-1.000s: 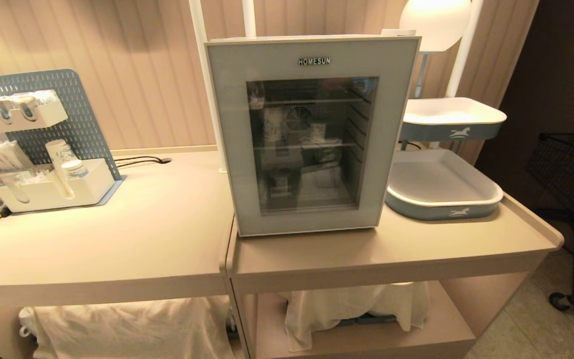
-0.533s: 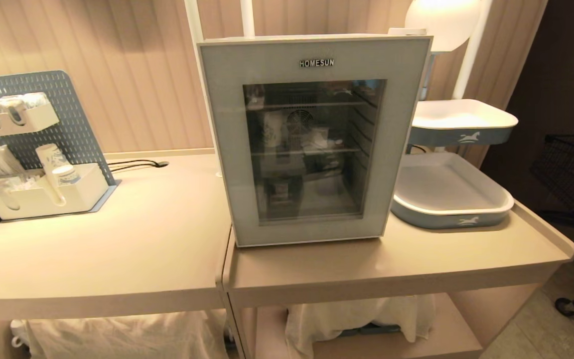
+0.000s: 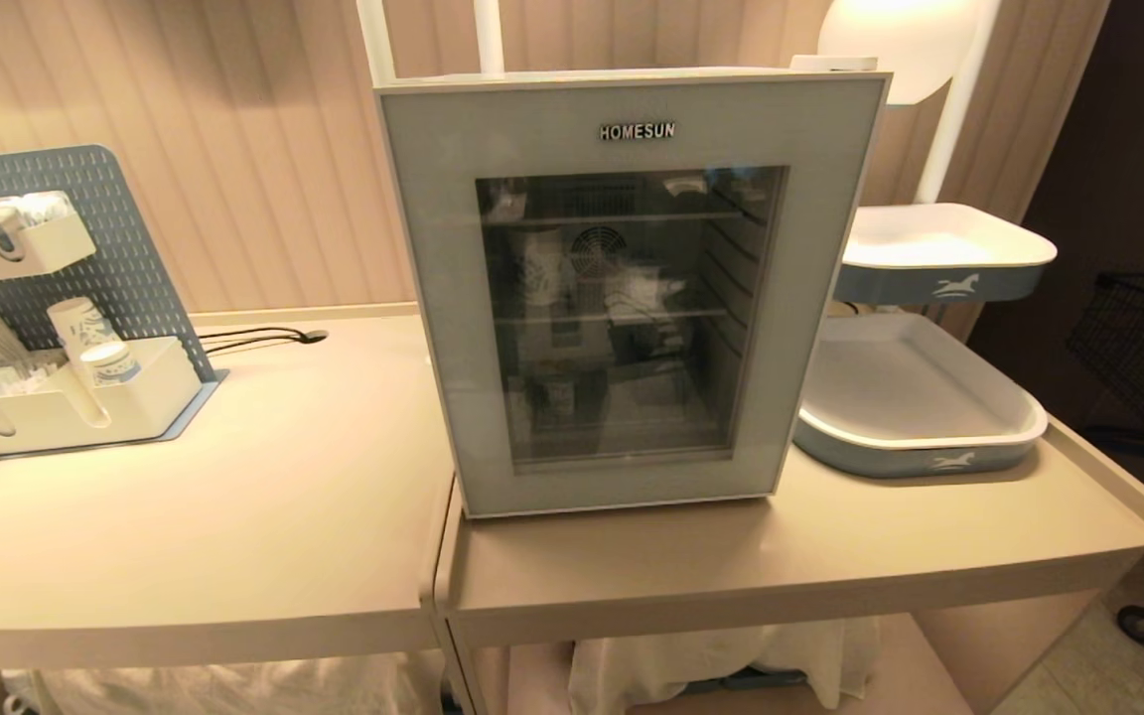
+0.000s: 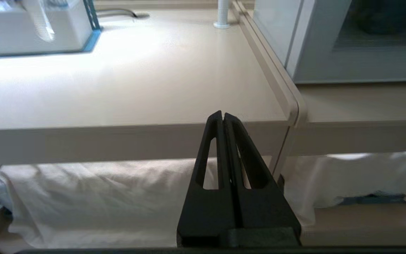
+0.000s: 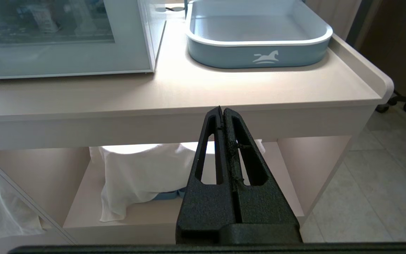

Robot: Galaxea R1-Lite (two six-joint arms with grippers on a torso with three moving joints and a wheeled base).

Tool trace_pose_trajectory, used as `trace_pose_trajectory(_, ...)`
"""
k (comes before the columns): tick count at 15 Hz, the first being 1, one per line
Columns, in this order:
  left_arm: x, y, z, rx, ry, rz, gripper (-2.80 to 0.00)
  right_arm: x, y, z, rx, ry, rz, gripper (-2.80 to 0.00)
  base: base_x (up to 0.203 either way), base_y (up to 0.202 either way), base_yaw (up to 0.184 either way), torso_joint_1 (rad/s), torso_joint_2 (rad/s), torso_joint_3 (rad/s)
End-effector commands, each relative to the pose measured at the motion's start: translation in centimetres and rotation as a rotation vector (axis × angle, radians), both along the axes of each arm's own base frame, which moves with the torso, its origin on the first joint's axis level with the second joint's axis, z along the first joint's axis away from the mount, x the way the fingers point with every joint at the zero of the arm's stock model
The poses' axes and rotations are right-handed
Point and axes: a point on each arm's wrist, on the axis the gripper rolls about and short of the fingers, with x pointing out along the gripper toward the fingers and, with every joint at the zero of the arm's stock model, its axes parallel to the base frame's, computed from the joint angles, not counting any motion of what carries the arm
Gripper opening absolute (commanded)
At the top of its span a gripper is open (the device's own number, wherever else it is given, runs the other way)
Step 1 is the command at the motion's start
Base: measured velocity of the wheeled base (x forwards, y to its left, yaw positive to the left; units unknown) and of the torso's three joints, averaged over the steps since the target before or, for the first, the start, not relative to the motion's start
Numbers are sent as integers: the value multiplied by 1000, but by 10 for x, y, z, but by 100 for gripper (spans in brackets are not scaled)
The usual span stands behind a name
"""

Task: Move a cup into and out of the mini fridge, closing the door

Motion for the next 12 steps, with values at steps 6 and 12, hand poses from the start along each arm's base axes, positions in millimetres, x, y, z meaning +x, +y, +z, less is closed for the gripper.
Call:
trace_pose_trajectory(6,-75,5,178,-27,-287,195,-280,0,0,0,-2,5,2,-280,0,0,0,0,0,0)
trace_pose_trajectory(12,127,-1,261,-53,282,88,0,0,0,0,-2,3,2,-280,0,0,0,0,0,0)
